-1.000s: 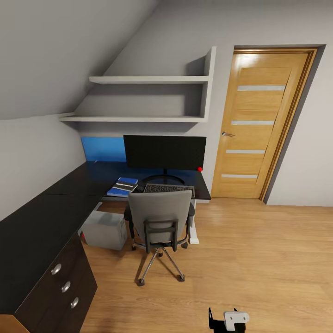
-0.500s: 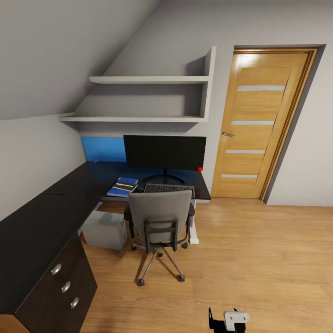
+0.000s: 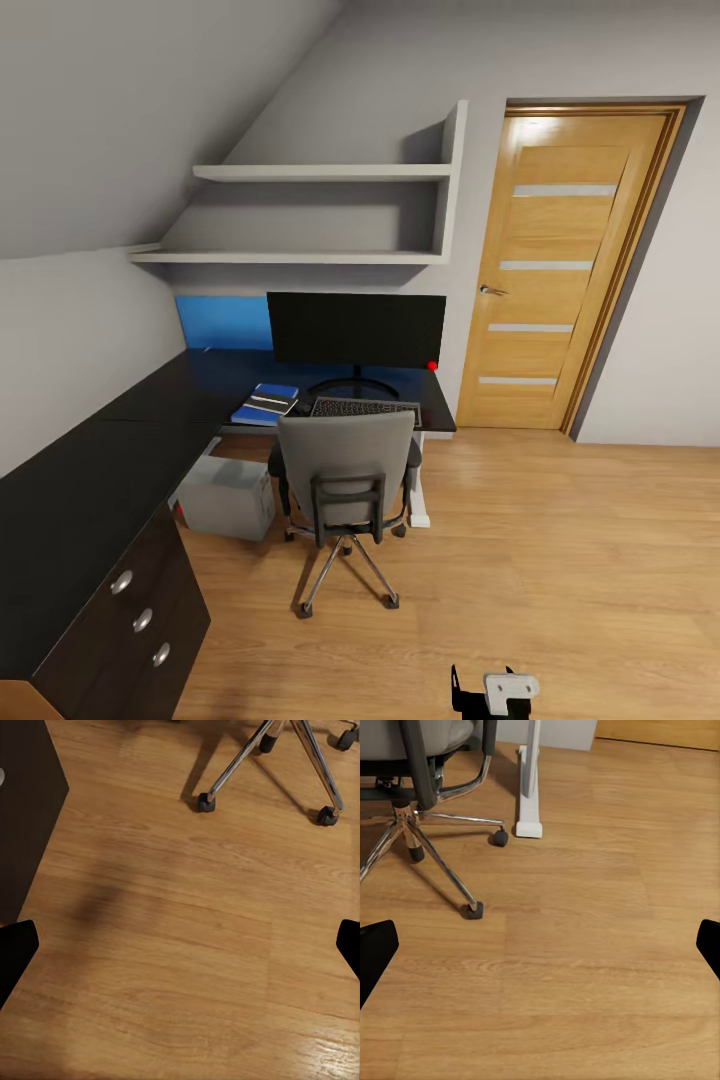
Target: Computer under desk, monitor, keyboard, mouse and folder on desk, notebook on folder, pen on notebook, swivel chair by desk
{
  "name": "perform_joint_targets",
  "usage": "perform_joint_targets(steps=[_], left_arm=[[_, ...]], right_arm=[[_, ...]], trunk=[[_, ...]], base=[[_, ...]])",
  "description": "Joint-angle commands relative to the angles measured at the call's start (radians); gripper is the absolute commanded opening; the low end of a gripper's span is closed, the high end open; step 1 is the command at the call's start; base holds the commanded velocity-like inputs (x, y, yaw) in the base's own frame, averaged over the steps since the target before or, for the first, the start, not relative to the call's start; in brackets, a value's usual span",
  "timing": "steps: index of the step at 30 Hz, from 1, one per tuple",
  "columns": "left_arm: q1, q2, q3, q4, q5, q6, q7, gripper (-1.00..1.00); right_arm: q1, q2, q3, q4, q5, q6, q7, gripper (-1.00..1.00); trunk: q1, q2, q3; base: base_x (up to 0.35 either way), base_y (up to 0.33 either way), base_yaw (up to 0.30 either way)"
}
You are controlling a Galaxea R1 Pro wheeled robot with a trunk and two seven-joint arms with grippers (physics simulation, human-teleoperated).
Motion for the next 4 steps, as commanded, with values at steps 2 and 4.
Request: perform_joint_targets(steps=[2,4], left_arm=[[-0.001,0.0,0.001,0.001,0.011,-0.002,-0.01,1.0],[-0.001,0.0,0.001,0.001,0.011,-0.002,-0.01,1.0]], right_arm=[[-0.001,0.001,0.009,0.002,-0.003,-0.002,-0.006,1.0],[-0.001,0.001,0.009,0.002,-0.003,-0.002,-0.006,1.0]], trunk=[[0.0,-0.001,-0.001],[0.0,-0.001,-0.001]], base=[[0.0,0.0,0.0],[0.0,0.0,0.0]])
